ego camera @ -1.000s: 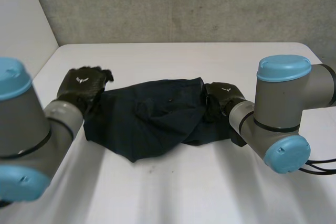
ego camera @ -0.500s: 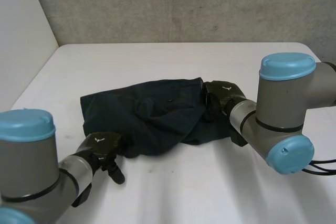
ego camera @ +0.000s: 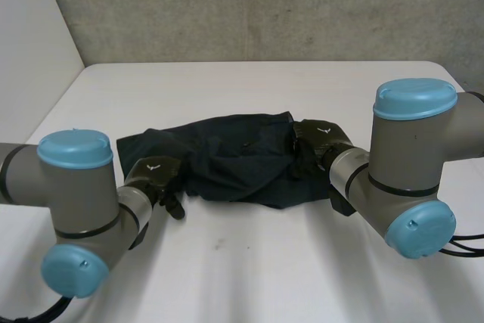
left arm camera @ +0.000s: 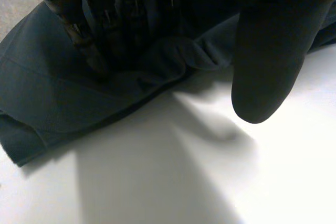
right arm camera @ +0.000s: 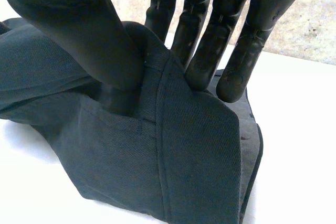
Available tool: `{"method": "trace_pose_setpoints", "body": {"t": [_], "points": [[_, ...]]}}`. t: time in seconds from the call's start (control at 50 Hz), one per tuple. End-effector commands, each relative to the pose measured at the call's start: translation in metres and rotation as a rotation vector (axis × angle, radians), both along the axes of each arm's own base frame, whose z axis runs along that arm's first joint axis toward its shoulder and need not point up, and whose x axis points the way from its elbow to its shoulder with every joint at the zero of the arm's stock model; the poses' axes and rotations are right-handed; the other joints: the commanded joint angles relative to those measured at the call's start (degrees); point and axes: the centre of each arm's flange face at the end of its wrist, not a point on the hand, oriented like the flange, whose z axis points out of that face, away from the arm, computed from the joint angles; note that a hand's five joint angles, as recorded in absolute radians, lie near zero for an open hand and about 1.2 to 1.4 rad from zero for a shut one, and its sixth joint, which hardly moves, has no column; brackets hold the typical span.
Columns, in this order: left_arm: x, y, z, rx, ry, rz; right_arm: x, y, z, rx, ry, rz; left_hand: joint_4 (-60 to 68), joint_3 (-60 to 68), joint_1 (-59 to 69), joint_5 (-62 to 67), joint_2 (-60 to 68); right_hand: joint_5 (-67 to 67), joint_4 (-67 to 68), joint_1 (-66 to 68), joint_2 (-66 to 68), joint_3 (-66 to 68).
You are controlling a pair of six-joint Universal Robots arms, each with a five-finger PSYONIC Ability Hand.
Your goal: Fold the shorts.
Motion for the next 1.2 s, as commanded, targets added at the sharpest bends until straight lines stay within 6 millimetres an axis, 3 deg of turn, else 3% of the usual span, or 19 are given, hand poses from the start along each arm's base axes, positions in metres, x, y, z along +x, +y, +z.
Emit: {"method": "trace_pose_setpoints", "body": {"t": [0.02, 0.26, 0.46, 0.48, 0.58, 0.68, 0.72, 0.74, 0.8, 0.82, 0.88, 0.9, 0.96, 0.98, 1.1, 1.12, 1.2], "points": [[-0.007, -0.017, -0.004, -0.043, -0.043, -0.019, 0.000, 0.001, -0.001, 0.004, 0.002, 0.002, 13.7, 14.0, 15.9, 13.7, 13.7, 13.8, 11.7, 24.4, 12.7, 11.3], [-0.018, -0.041, -0.001, -0.109, -0.057, -0.017, -0.001, 0.003, -0.006, 0.016, 0.011, 0.004, 13.0, 13.3, 15.3, 13.1, 13.0, 13.8, 11.7, 24.4, 12.7, 11.3], [-0.024, -0.054, -0.013, -0.113, -0.059, -0.013, -0.001, 0.003, -0.007, 0.016, 0.011, 0.004, 13.7, 14.0, 15.9, 13.7, 13.7, 13.8, 11.7, 24.4, 12.7, 11.3], [-0.024, -0.055, -0.013, -0.115, -0.058, -0.013, -0.001, 0.003, -0.007, 0.016, 0.011, 0.006, 15.0, 15.3, 17.3, 15.1, 15.0, 13.8, 11.7, 24.4, 12.7, 11.3], [-0.030, -0.068, -0.003, -0.167, -0.034, -0.007, -0.001, 0.002, -0.004, 0.006, 0.010, 0.006, 49.8, 50.1, 52.0, 49.8, 49.8, 13.8, 11.7, 24.4, 12.7, 11.3], [-0.033, -0.074, 0.019, -0.217, -0.010, -0.003, -0.003, -0.001, 0.011, -0.038, 0.013, 0.009, 49.9, 50.1, 52.1, 49.9, 49.9, 13.8, 11.7, 24.4, 12.7, 11.3], [-0.031, -0.073, 0.036, -0.245, 0.002, 0.000, -0.004, -0.001, 0.029, -0.120, 0.047, 0.033, 49.9, 50.1, 52.1, 49.9, 49.9, 13.8, 11.7, 24.4, 12.7, 11.3], [-0.027, -0.070, 0.060, -0.283, 0.021, 0.004, -0.004, 0.000, 0.036, -0.156, 0.063, 0.043, 49.9, 50.1, 52.1, 49.9, 49.9, 13.8, 11.7, 24.4, 12.7, 11.3], [-0.021, -0.058, 0.100, -0.337, 0.037, 0.001, -0.007, 0.004, 0.065, -0.308, 0.147, 0.076, 49.9, 50.1, 52.1, 49.9, 49.9, 13.8, 11.7, 24.4, 12.7, 11.3], [-0.016, -0.049, 0.124, -0.371, 0.036, -0.005, -0.008, 0.005, 0.073, -0.346, 0.164, 0.081, 49.9, 50.1, 52.1, 49.9, 49.9, 13.8, 11.7, 24.4, 12.7, 11.3], [-0.009, -0.032, 0.160, -0.433, 0.022, -0.013, -0.010, 0.010, 0.109, -0.494, 0.195, 0.079, 49.9, 50.1, 52.1, 49.9, 49.9, 13.8, 11.7, 24.4, 12.7, 11.3], [-0.003, -0.020, 0.184, -0.483, 0.004, -0.019, -0.012, 0.011, 0.121, -0.531, 0.196, 0.073, 49.9, 50.1, 52.1, 49.9, 49.9, 13.8, 11.7, 24.4, 12.7, 11.3], [0.005, -0.001, 0.219, -0.574, -0.024, -0.030, -0.016, 0.016, 0.161, -0.644, 0.153, 0.044, 49.9, 50.1, 52.1, 49.9, 49.9, 13.8, 11.7, 24.4, 12.7, 11.3], [0.010, 0.010, 0.240, -0.638, -0.041, -0.036, -0.017, 0.018, 0.172, -0.670, 0.139, 0.037, 49.9, 50.1, 52.1, 49.9, 49.9, 13.8, 11.7, 24.4, 12.7, 11.3], [0.024, 0.045, 0.305, -0.841, -0.048, -0.031, -0.028, 0.037, 0.241, -0.854, 0.047, -0.015, 49.9, 50.1, 52.1, 49.9, 49.9, 13.8, 11.7, 24.4, 12.7, 11.3], [0.029, 0.055, 0.322, -0.888, -0.027, -0.022, -0.030, 0.040, 0.249, -0.874, 0.036, -0.020, 49.9, 50.1, 52.1, 49.9, 49.9, 13.8, 11.7, 24.4, 12.7, 11.3], [0.043, 0.081, 0.358, -0.985, 0.012, 0.005, -0.041, 0.058, 0.283, -0.964, -0.016, -0.045, 49.9, 50.1, 52.1, 49.9, 49.9, 13.8, 11.7, 24.4, 12.7, 11.3]]}}
